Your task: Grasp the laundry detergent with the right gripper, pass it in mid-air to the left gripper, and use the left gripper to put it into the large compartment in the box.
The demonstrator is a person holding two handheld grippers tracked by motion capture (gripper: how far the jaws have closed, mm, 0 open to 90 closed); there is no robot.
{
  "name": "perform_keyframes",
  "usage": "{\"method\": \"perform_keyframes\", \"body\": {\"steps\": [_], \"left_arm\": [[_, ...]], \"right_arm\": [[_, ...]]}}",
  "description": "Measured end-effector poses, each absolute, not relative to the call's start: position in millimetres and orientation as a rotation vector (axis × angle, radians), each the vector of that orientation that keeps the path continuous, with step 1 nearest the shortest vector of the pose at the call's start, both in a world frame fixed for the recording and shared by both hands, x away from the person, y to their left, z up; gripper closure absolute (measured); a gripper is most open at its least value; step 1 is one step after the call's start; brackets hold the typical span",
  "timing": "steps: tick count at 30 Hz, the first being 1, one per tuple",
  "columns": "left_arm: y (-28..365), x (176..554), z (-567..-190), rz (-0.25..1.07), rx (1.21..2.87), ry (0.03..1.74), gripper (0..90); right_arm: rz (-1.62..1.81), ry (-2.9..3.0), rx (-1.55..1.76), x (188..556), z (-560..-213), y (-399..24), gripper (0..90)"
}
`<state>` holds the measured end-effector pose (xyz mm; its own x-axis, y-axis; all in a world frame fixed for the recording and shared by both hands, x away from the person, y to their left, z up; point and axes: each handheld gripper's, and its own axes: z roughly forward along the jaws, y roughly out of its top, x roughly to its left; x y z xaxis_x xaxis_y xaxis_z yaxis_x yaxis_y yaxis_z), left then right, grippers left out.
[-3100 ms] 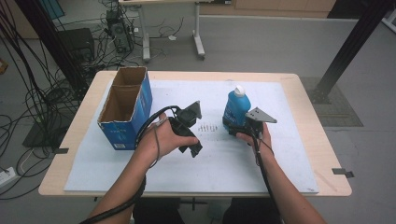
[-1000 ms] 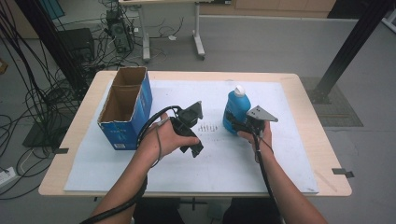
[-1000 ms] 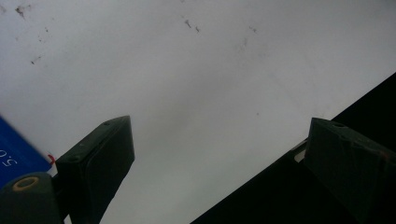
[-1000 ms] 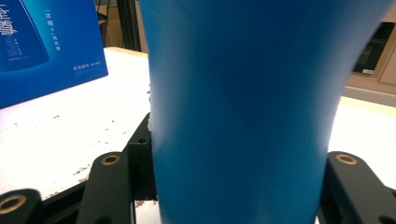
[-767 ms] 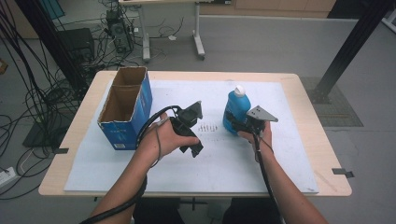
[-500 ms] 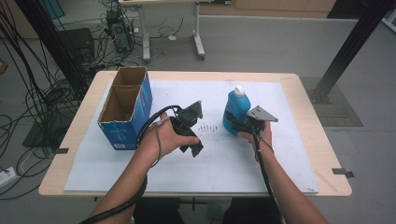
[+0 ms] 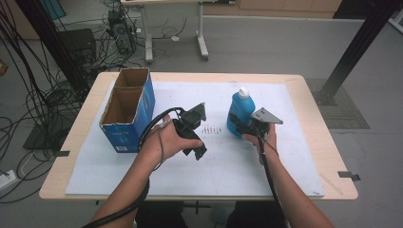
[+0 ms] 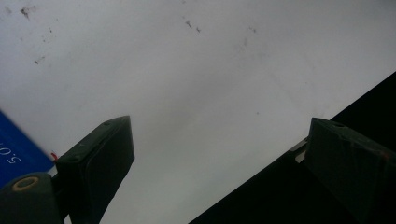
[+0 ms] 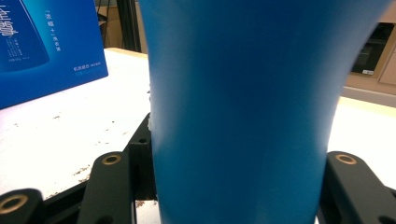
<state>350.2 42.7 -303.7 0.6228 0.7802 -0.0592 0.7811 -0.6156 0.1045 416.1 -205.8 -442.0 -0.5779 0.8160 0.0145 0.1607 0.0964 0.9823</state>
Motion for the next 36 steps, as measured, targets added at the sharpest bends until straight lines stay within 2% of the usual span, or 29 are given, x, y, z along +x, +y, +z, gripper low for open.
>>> {"method": "perform_keyframes", "body": {"steps": [36], "left_arm": [[42.0, 349.6, -301.8, 0.001, 2.724, 1.316, 8.8]], "right_arm": [[1.522, 1.823, 0.950, 416.3, -442.2, -206.1, 43.9]]}}
